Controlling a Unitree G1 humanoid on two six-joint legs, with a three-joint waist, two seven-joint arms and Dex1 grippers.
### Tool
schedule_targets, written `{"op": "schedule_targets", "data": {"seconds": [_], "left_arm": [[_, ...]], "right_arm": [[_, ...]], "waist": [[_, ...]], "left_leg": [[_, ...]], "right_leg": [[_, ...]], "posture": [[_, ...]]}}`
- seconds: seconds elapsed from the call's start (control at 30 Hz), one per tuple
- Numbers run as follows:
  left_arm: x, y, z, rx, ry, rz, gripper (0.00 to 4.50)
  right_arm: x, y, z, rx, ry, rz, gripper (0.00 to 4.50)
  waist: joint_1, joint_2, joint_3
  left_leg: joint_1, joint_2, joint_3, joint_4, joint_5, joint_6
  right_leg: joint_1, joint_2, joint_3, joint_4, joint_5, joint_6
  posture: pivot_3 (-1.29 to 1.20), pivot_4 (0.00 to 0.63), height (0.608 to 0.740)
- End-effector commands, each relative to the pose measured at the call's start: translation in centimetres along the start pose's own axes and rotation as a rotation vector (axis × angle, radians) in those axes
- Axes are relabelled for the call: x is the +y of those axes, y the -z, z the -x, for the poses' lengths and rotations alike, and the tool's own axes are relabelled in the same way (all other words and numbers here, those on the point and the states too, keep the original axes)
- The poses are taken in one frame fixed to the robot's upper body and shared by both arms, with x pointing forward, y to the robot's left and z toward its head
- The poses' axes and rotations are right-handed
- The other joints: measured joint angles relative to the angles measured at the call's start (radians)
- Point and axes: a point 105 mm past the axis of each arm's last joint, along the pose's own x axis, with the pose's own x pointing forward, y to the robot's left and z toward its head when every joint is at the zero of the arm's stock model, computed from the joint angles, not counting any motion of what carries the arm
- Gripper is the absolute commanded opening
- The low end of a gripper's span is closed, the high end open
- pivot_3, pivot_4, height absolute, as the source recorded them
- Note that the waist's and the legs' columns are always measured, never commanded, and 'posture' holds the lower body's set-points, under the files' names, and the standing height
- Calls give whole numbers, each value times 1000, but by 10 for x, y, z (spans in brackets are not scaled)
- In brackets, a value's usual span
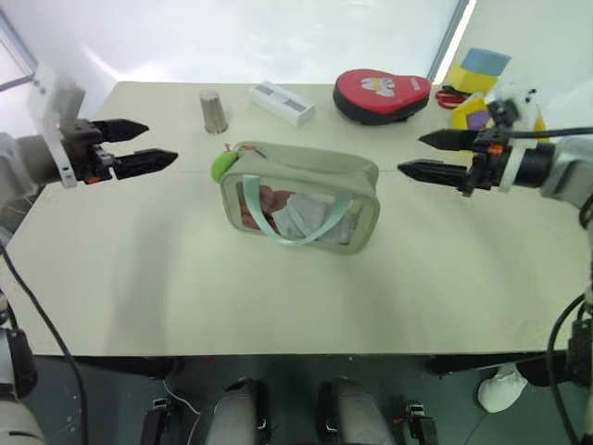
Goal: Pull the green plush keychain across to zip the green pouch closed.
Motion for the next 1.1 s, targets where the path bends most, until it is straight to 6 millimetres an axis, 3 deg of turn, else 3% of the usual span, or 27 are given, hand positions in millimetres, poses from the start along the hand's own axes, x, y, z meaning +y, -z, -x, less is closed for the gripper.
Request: {"op": "schedule_targets", "data": {"seconds": [0.03,0.23,0.43,0.63,0.77,0.87,1.1], "left_arm": [[-1,-10,2,-12,15,-55,4495],[4,-7,2,9,-16,-82,4495],[-13,-8,-3,6,43,-100,4495],[-23,-10,-10,-20,50,-95,4495],[-31,-8,-8,-19,52,-93,4495],[-31,-8,-7,-31,31,-79,4500],[-29,-5,0,-24,-4,-80,4500]], "right_arm": [[9,-8,-2,1,-38,33,4429],[12,-17,-8,-6,-42,70,4429],[37,-30,-46,-49,-139,148,4429],[32,11,-77,89,-98,291,4429],[23,20,-86,128,-72,373,4429],[19,16,-91,111,-64,406,3596],[25,1,-102,37,-115,506,107]], "waist": [[0,0,0],[0,0,0],[-7,0,0],[6,-1,0],[0,-1,0],[-1,-1,0],[-5,-1,0]], "left_leg": [[0,0,0,1,0,0],[-2,0,1,1,1,-1],[-2,1,1,1,2,-4],[-3,-1,1,2,2,-4],[-3,-2,1,3,2,-3],[-3,-1,1,3,2,-3],[-2,0,1,3,2,-4]], "right_leg": [[0,0,0,0,0,0],[-2,-1,0,0,0,0],[-3,0,0,0,0,0],[-2,-1,1,1,0,0],[-2,-3,1,1,0,0],[-2,-1,1,1,0,0],[-2,-1,1,1,0,0]], "posture": [[0,150,740],[0,150,740],[0,150,740],[0,150,740],[0,150,740],[0,150,740],[0,150,740]]}}
